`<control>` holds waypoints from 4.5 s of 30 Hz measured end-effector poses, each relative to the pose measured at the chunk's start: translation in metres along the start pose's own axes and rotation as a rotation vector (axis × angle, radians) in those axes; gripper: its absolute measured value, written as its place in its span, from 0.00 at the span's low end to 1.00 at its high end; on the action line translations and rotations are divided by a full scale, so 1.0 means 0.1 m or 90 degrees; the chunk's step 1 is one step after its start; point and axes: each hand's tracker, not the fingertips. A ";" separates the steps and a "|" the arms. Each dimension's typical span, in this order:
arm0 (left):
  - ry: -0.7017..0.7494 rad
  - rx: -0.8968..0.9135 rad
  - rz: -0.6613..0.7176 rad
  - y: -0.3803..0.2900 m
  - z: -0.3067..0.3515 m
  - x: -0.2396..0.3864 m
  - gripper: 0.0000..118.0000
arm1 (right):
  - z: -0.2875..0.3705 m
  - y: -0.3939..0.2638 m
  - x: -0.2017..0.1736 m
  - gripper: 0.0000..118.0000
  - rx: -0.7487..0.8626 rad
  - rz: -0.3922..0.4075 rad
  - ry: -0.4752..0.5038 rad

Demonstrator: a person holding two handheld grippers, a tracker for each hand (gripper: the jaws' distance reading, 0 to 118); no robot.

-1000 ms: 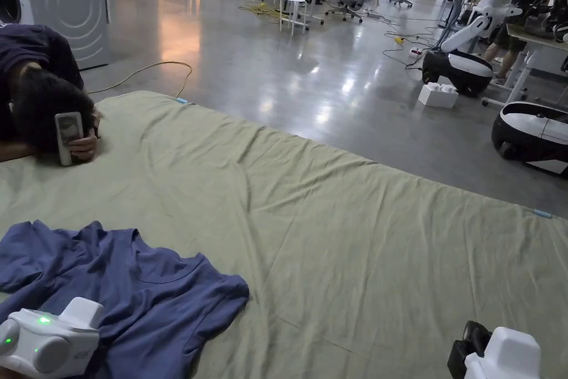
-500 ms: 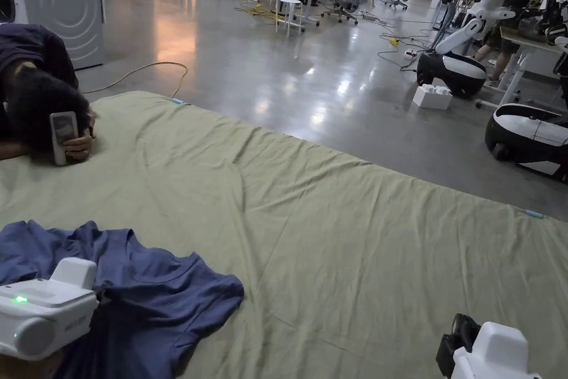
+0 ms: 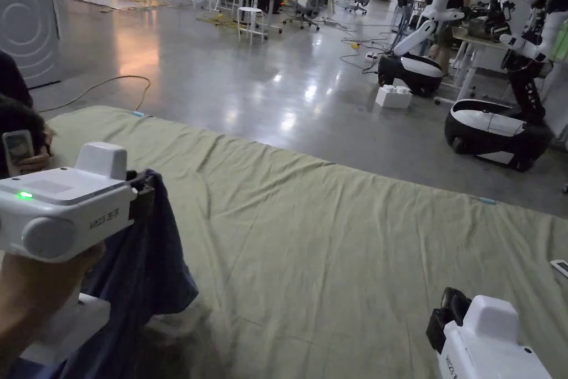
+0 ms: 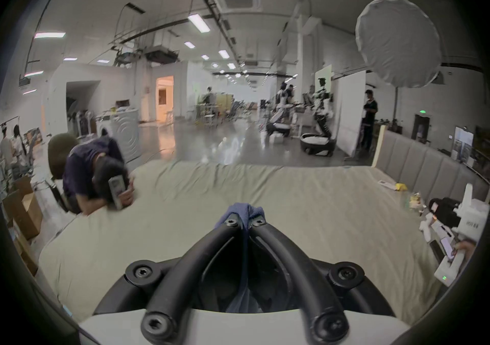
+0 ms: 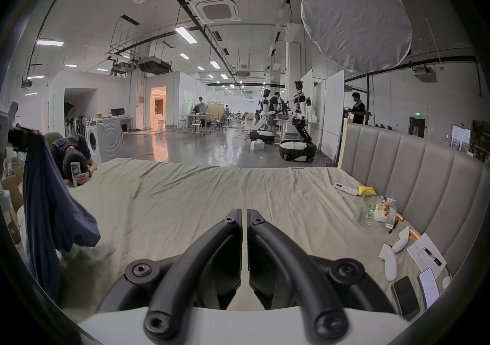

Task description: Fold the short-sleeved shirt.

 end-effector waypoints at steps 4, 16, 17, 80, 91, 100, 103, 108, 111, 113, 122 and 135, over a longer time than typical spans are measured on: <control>-0.069 0.032 -0.018 0.27 -0.02 0.56 0.02 | 0.12 0.05 0.19 0.04 0.016 0.007 -0.020; -0.298 0.007 -0.024 0.13 -0.40 2.43 0.02 | 0.44 0.07 0.95 0.04 0.039 -0.020 -0.108; -0.312 0.000 -0.031 0.05 -0.37 2.62 0.02 | 0.46 0.05 1.01 0.04 0.039 -0.025 -0.115; -0.036 -0.372 0.065 -2.01 -0.48 1.14 0.12 | 0.44 -0.23 0.81 0.04 0.008 -0.020 -0.070; -0.005 -0.484 0.025 -2.68 -0.69 1.14 0.56 | 0.37 -0.35 0.82 0.04 -0.030 -0.041 -0.069; 0.010 -0.462 -0.065 -2.66 -0.62 1.48 0.10 | 0.29 -0.48 0.85 0.04 -0.053 -0.047 -0.067; 0.009 -0.466 -0.089 -2.63 -0.63 1.49 0.04 | 0.27 -0.50 0.94 0.04 -0.062 -0.043 -0.074; -0.031 -0.417 -0.005 -2.40 -0.51 1.31 0.03 | 0.07 -0.59 1.31 0.04 -0.151 -0.049 -0.089; -0.036 -0.395 0.023 -2.25 -0.42 1.24 0.03 | -0.17 -0.66 1.52 0.07 -0.214 -0.019 -0.096; -0.041 -0.381 0.030 -2.20 -0.39 1.22 0.03 | -0.36 -0.78 1.63 0.29 -0.278 -0.011 -0.075; -0.045 -0.374 0.029 -2.15 -0.35 1.25 0.03 | -1.06 -1.52 1.62 0.54 -0.471 0.041 -0.042; -0.038 -0.376 0.019 -2.21 -0.35 1.31 0.03 | -0.97 -1.66 1.50 0.04 -0.470 0.040 0.011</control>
